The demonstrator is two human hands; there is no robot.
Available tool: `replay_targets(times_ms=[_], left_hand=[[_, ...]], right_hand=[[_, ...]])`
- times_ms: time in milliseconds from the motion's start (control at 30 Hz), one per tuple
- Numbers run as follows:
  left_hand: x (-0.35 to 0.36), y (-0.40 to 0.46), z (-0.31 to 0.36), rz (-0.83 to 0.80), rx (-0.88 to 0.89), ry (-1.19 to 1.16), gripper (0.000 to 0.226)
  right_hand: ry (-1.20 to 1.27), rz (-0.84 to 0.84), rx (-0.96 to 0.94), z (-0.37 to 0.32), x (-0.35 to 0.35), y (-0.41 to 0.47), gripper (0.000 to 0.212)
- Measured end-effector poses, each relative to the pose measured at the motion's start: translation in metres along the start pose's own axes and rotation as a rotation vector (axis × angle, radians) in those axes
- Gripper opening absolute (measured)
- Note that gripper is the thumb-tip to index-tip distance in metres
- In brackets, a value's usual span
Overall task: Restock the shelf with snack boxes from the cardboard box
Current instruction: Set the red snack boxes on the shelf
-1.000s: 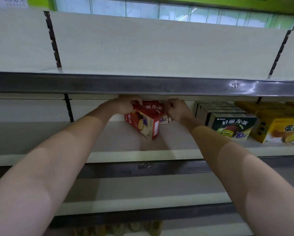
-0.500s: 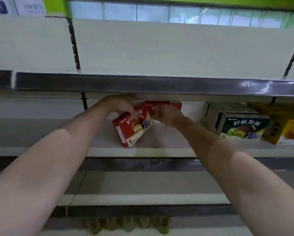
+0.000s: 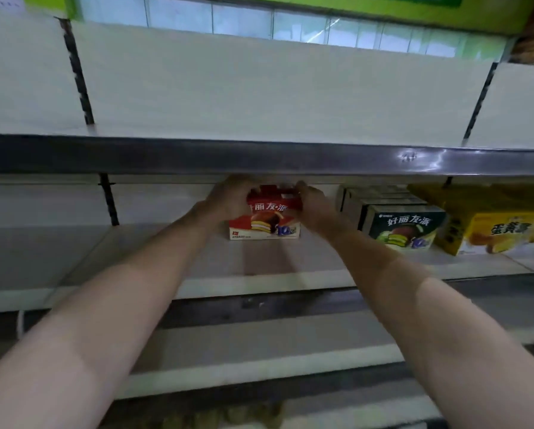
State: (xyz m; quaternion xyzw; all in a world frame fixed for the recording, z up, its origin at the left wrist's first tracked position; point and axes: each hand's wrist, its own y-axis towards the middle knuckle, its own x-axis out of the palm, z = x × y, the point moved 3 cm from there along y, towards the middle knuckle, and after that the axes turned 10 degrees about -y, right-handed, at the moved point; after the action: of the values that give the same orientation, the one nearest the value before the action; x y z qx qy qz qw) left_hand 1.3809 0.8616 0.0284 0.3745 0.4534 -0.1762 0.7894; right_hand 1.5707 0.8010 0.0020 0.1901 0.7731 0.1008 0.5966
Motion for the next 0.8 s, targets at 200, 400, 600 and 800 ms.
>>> replay_targets(times_ms=[200, 400, 600, 800], left_hand=[[0.017, 0.005, -0.009, 0.077, 0.004, 0.213, 0.058], [0.025, 0.006, -0.017, 0.155, -0.064, 0.186, 0.062], [0.026, 0.003, -0.022, 0.154, -0.121, 0.078, 0.07], [0.02, -0.002, -0.013, 0.215, -0.069, 0.291, 0.07]], right_hand=[[-0.177, 0.035, 0.003, -0.006, 0.004, 0.008, 0.049], [0.107, 0.07, 0.105, -0.009, 0.012, 0.02, 0.034], [0.072, 0.099, 0.088, -0.008, 0.01, 0.014, 0.04], [-0.164, 0.062, 0.093, -0.013, 0.008, 0.001, 0.055]])
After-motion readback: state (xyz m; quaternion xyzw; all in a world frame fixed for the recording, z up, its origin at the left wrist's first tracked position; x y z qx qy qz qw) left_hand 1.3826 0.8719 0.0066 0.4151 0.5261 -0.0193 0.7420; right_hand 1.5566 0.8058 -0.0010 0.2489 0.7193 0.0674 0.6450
